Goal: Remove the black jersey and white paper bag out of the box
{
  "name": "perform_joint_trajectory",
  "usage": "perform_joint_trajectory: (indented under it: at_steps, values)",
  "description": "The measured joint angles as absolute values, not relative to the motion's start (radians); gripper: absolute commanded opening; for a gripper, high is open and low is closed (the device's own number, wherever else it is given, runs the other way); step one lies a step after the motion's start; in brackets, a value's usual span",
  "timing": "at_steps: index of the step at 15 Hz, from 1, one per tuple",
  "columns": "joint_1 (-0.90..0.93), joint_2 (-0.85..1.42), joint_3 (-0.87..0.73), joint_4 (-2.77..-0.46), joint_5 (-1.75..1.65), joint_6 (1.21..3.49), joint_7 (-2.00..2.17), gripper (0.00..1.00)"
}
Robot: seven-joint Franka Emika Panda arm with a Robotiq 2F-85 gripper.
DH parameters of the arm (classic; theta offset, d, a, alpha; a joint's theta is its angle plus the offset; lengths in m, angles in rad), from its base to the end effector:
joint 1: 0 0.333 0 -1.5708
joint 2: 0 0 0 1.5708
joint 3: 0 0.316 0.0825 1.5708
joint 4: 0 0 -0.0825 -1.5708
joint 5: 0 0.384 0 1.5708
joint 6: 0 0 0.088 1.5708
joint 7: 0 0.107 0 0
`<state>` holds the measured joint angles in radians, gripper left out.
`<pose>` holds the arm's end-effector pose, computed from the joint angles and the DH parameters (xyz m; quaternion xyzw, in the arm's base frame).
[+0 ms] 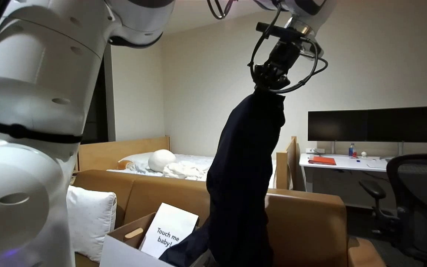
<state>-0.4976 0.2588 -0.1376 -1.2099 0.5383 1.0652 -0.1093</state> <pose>0.5080 -0.2717 0.6235 -0.9366 0.1707 0.0946 0.2909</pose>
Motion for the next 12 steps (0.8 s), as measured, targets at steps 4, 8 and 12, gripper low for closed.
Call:
perform_joint_trajectory:
  at_steps: [4,8,12]
  values:
    - [-0.510,0.217,-0.131,-1.328,0.552,1.038,-0.231,0.11]
    - [-0.431,0.211,-0.137,-1.362,0.531,1.058,-0.232,0.03]
    - [-0.413,0.230,-0.203,-1.292,0.571,1.162,-0.202,0.03]
